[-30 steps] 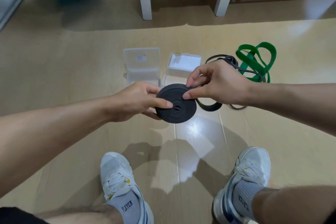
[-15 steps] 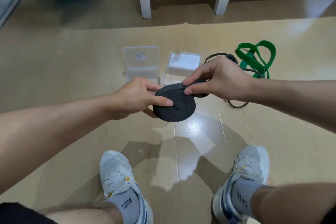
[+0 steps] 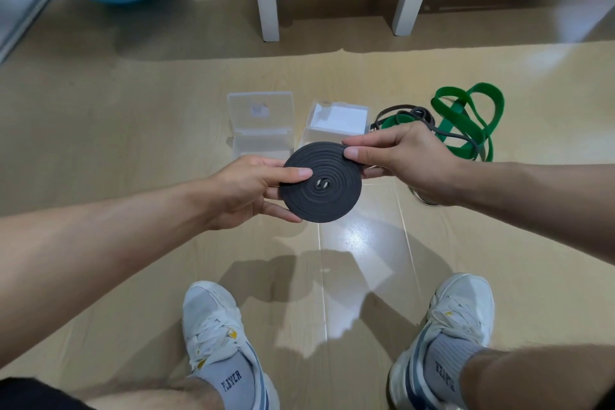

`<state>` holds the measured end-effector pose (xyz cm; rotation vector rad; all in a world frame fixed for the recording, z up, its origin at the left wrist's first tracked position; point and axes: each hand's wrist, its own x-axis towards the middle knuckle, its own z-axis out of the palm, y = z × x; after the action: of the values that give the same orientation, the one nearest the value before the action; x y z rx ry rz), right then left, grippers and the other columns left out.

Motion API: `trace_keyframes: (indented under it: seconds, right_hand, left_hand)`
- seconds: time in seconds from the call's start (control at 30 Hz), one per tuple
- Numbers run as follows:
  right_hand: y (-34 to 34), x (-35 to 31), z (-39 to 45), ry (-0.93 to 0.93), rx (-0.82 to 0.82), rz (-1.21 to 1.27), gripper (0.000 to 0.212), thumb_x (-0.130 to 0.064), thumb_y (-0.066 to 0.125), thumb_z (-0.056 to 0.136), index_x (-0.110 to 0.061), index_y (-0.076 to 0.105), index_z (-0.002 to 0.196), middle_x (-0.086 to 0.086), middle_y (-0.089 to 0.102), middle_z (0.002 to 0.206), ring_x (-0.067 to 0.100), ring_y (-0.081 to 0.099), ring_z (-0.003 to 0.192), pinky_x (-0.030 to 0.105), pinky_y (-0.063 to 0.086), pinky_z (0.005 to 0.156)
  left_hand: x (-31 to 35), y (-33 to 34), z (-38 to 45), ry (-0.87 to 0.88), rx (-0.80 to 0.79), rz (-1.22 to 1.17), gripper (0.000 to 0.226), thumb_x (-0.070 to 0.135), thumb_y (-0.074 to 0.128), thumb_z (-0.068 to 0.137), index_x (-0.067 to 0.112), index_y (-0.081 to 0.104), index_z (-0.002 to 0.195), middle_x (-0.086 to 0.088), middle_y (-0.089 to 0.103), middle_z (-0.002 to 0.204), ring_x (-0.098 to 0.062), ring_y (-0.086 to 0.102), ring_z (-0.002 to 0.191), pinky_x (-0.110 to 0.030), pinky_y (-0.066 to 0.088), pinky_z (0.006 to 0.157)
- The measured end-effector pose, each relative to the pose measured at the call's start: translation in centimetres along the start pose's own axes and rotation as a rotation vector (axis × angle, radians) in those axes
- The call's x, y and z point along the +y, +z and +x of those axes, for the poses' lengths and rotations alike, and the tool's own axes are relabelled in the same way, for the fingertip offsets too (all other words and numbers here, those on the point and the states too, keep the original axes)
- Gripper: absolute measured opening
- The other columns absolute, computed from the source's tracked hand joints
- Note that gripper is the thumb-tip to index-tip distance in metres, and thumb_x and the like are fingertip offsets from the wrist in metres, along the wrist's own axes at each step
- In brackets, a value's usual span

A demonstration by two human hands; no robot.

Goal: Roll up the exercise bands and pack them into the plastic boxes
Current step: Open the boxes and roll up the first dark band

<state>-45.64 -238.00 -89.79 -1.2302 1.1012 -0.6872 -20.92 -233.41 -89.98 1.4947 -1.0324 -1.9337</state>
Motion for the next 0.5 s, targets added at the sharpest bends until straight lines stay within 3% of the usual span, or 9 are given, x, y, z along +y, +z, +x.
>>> trace_keyframes:
  seconds: [0.13,0.23,0.4,0.5]
  right_hand:
    - [0.4,0.4,-0.4,0.108,-0.081,0.091,0.042,-0.007,0.076,0.084,-0.013,0.07,0.125,0.005,0.077,0.111,0.014,0.074,0.094,0.024,0.06,0.077]
    - [1.1,0.8,-0.6,0.122,-0.064,0.159,0.049,-0.002,0.078,0.081,-0.012,0.068,0.128,0.001,0.075,0.116,0.016,0.074,0.103,0.027,0.061,0.082]
    - [2.3,1.6,-0.6,0.125,0.053,0.187,0.057,-0.002,0.082,0.077,-0.012,0.066,0.131,0.0,0.074,0.12,0.019,0.073,0.106,0.033,0.06,0.092]
    - [2.8,1.8,-0.3,0.137,0.065,0.254,0.055,0.001,0.079,0.08,-0.013,0.064,0.132,0.002,0.072,0.124,0.02,0.072,0.109,0.035,0.061,0.089]
  left_hand:
    - [-0.1,0.2,0.1,-0.022,0.048,-0.057,0.045,0.028,0.076,0.077,0.004,0.073,0.115,-0.013,0.077,0.111,-0.027,0.076,0.096,-0.038,0.065,0.071]
    - [-0.4,0.6,-0.1,-0.048,0.062,-0.119,0.043,0.029,0.075,0.078,0.006,0.073,0.114,-0.01,0.077,0.104,-0.025,0.076,0.091,-0.037,0.064,0.067]
    - [-0.7,1.4,0.1,-0.074,0.083,-0.227,0.026,0.021,0.067,0.095,0.007,0.072,0.116,-0.009,0.075,0.104,-0.025,0.075,0.092,-0.037,0.063,0.064]
    - [-0.8,1.5,0.2,-0.071,0.095,-0.26,0.022,0.02,0.065,0.096,0.007,0.072,0.113,-0.007,0.077,0.099,-0.025,0.075,0.091,-0.038,0.064,0.065]
